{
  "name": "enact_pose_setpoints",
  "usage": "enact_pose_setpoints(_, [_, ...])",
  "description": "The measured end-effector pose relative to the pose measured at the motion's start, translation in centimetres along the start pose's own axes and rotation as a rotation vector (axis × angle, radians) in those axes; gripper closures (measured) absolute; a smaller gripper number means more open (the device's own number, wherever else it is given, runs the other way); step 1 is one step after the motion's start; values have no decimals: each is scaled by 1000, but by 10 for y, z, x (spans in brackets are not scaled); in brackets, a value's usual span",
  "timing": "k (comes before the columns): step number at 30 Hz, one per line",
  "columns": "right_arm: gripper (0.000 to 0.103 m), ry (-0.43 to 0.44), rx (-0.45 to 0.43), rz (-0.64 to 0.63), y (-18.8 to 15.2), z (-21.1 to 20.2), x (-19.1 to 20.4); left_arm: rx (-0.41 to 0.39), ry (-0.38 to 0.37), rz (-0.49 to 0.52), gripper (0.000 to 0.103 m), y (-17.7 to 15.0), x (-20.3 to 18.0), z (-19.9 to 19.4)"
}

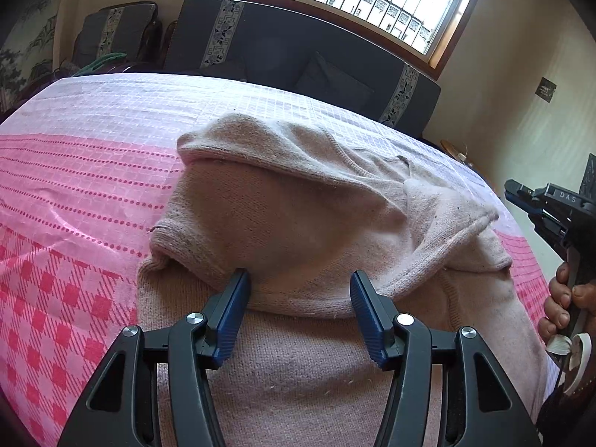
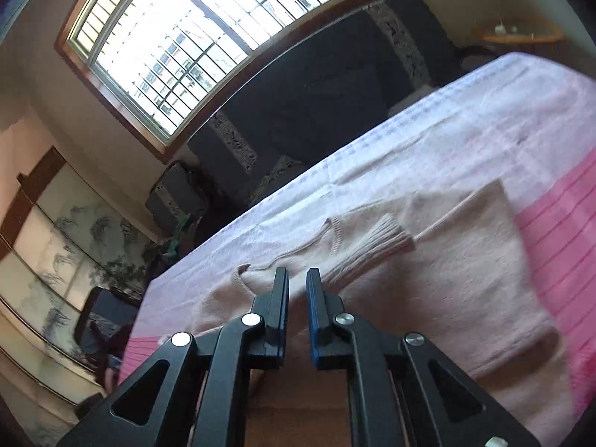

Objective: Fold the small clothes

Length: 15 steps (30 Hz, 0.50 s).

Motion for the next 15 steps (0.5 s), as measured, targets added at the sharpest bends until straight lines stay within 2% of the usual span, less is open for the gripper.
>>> enact_pose_setpoints(3, [94, -22, 117, 54, -19, 12, -38, 0, 5, 2, 46, 0, -1, 1])
enact_pose_setpoints(4, [94, -10, 141, 102, -26, 13, -52, 0, 5, 2, 46, 0, -1, 1])
enact_pose_setpoints(6, [93, 69, 173, 211, -39, 11, -74, 1, 6, 3, 46, 0, -1, 1])
enact_pose_setpoints(7, [92, 73, 175, 244, -44, 11, -82, 1, 7, 5, 46, 0, -1, 1])
enact_pose_setpoints(12, [89, 80, 189, 267, -42, 20, -96, 1, 6, 3, 45, 0, -1, 2])
enact_pose_setpoints(15, [88, 15, 233, 218, -36, 38, -101, 1, 6, 3, 45, 0, -1, 2])
Point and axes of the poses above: each gripper's, at about its wrist camera, not at the fingertips, and z roughly the way its jaws point, x to its left, y to its top, the point moved 8 cm from there along z, roughly the way its jaws point
